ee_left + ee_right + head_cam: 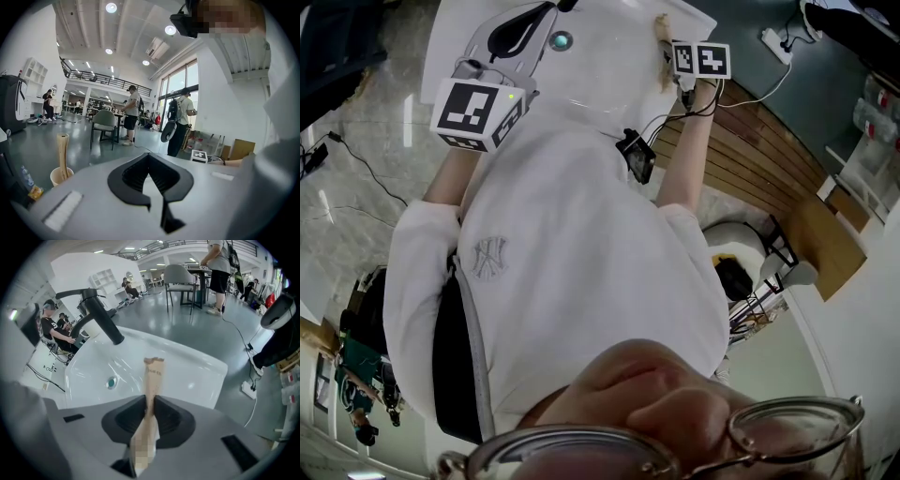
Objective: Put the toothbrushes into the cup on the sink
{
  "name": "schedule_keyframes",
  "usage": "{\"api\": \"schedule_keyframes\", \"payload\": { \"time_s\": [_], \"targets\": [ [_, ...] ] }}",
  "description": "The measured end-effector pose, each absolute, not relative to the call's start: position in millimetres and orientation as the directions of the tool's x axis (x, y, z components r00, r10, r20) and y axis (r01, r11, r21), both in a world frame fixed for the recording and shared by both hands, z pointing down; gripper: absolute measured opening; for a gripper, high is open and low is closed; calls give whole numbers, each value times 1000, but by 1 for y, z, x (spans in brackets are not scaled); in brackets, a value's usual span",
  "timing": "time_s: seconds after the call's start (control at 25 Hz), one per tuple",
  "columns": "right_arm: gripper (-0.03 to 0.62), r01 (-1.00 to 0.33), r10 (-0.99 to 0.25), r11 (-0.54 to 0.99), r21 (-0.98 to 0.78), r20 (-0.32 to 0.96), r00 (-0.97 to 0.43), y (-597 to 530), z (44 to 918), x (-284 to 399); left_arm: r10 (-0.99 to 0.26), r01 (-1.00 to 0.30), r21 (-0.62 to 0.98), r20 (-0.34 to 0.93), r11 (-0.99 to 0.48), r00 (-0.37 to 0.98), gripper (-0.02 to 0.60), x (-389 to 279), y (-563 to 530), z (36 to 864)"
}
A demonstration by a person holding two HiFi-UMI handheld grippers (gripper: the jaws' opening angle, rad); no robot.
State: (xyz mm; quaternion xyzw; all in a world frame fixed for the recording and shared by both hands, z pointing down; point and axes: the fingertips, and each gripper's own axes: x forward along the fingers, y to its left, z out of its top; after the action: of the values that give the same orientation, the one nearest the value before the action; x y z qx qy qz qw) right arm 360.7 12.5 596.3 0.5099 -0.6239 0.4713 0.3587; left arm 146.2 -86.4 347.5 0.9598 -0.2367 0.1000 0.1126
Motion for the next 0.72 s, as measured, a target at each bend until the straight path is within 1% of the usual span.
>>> {"api": "schedule_keyframes", "payload": {
  "time_s": [0.12,0.24,0.48,0.72],
  "targets": [
    [57,-975,-328,35,-222,919,-220,12,590,361,-433,-478,169,245,-862,867,9,145,-87,346],
    [55,-969,-424,5,-248,877,-227,6,577,360,-431,-476,172,243,-863,869,9,142,-89,346],
    [55,-944,-693,-57,-325,694,-197,-10,525,365,-421,-464,171,236,-869,876,9,141,-88,345],
    [55,-943,-828,-69,-325,546,-128,-16,472,368,-416,-457,169,227,-873,880,9,140,-87,342]
  ]
}}
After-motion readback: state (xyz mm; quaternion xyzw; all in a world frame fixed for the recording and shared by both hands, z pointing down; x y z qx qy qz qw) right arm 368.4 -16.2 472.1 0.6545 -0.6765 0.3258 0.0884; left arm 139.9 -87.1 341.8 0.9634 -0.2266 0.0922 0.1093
